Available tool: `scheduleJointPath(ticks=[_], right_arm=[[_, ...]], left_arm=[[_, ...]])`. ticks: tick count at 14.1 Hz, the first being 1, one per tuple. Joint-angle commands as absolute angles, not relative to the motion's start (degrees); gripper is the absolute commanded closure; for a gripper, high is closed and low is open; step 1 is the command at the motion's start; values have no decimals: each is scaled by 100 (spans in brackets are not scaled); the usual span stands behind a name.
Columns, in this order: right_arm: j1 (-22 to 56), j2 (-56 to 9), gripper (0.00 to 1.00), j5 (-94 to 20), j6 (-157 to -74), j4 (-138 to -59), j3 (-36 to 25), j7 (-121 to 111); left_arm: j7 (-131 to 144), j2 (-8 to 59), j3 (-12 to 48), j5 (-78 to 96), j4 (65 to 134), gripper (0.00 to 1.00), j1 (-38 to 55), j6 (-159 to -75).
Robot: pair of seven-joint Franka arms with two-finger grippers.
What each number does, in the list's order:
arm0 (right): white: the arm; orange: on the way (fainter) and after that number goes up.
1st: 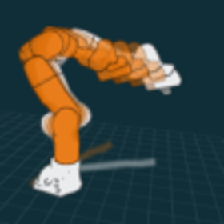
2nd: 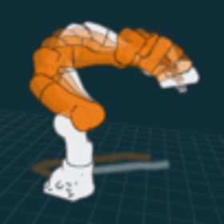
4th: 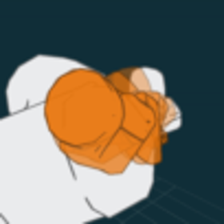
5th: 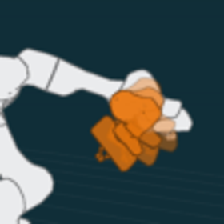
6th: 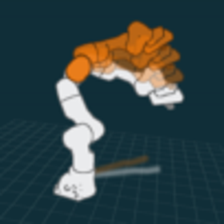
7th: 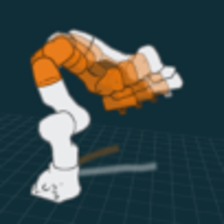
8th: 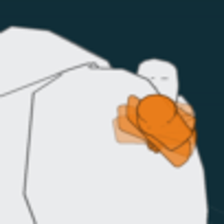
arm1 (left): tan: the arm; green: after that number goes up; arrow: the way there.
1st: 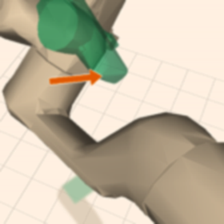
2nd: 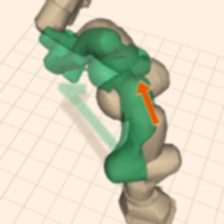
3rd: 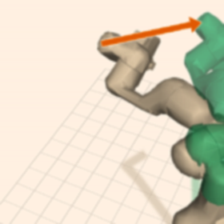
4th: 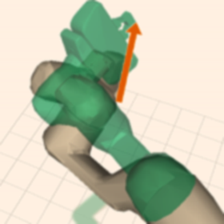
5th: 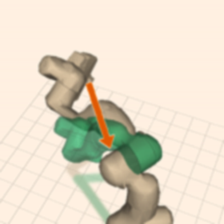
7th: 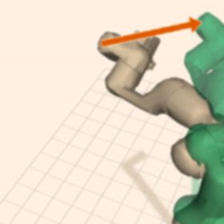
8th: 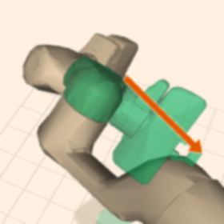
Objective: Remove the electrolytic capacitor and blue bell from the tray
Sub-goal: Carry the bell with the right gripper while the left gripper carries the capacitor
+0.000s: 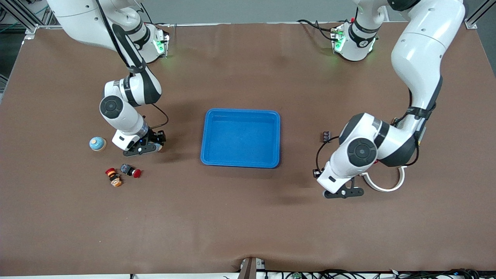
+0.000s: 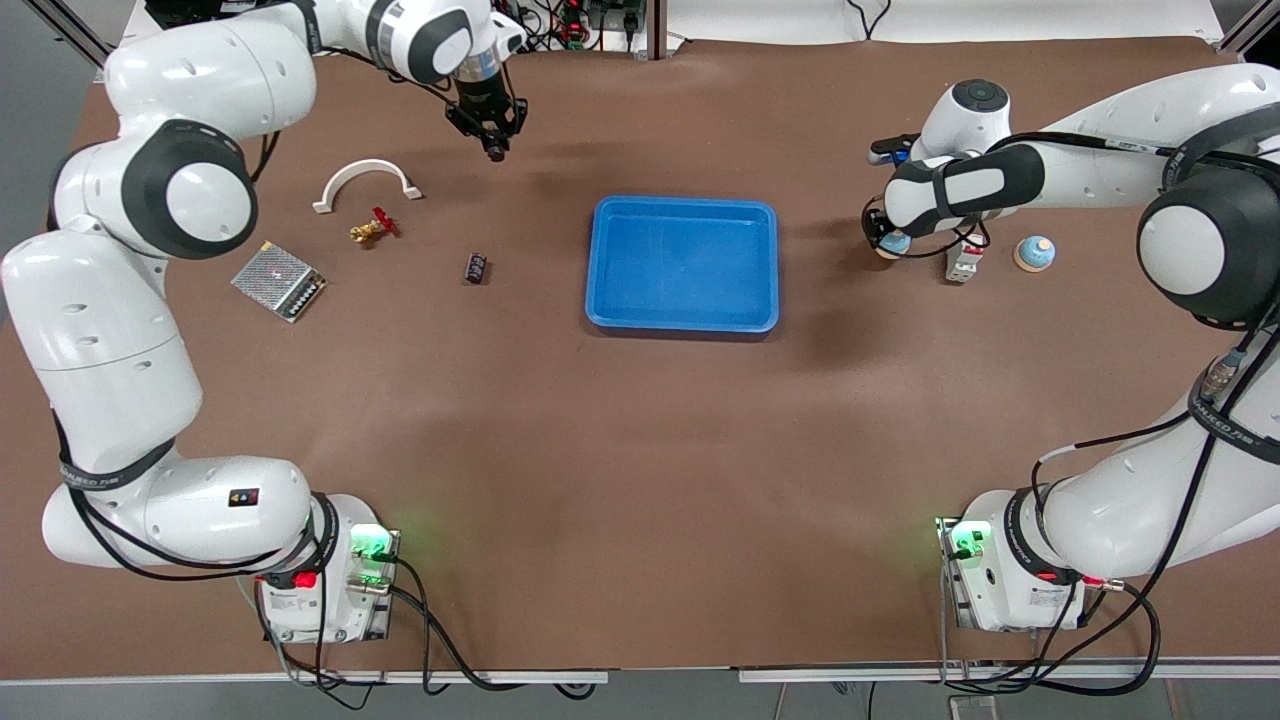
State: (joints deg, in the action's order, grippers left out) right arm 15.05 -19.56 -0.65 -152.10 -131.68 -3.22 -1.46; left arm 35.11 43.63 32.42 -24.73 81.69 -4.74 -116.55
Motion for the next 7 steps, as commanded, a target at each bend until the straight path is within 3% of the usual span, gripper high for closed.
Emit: scheduleJointPath(ticks=[1,7], right_arm=[[1082,-2065,57,44,-15468,-13219,-237,-623],[1090,-2267,57,35,-15723,-13210,-229,-650]], left_arm=[[3192,4210,3349,-2417,8288,100,-606,-11681],[2645,4333,3278,-2391,8358,100,-800,-12138]])
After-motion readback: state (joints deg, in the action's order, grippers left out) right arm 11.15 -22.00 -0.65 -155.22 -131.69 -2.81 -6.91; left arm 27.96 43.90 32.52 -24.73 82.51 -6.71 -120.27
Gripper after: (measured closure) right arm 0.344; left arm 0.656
